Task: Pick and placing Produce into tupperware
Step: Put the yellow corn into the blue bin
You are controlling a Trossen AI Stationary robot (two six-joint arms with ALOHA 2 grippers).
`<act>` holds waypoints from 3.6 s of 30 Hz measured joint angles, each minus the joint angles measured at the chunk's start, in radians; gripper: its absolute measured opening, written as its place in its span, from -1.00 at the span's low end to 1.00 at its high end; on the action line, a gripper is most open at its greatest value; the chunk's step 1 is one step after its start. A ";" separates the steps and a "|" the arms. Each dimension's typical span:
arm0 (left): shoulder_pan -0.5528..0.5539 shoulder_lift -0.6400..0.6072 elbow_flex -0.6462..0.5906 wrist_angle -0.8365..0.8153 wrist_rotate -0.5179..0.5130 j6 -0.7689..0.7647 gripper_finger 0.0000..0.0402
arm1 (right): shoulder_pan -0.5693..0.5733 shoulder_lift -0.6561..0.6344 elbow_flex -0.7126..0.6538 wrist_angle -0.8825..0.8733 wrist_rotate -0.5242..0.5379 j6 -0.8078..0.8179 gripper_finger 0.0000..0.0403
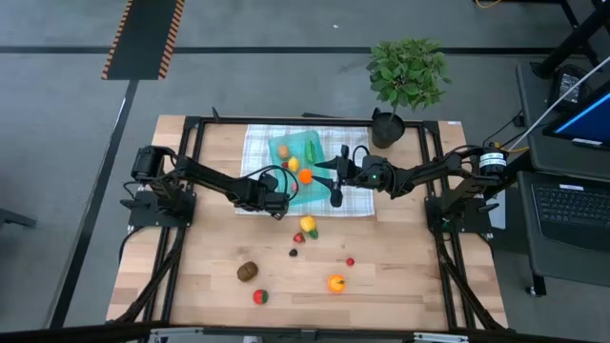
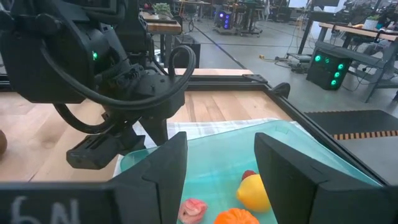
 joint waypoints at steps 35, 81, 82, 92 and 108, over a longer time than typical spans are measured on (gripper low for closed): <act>-0.005 -0.225 0.045 -0.187 -0.091 0.174 -0.97 | 0.003 0.000 0.000 -0.005 0.000 0.003 -0.06; -0.007 -0.940 -0.697 1.023 0.572 0.991 -0.99 | 0.145 -0.117 -0.241 0.265 -0.228 -0.034 -0.06; -0.001 -0.940 -0.697 1.023 0.577 0.990 -0.99 | 0.145 -0.117 -0.241 0.265 -0.228 -0.030 -0.06; 0.019 -0.936 -0.697 1.089 0.468 0.990 -0.99 | 0.145 -0.117 -0.241 0.266 -0.132 0.003 -0.06; -0.012 -0.763 -0.697 1.202 -0.037 0.949 -0.99 | 0.145 -0.117 -0.240 0.266 0.031 0.027 -0.06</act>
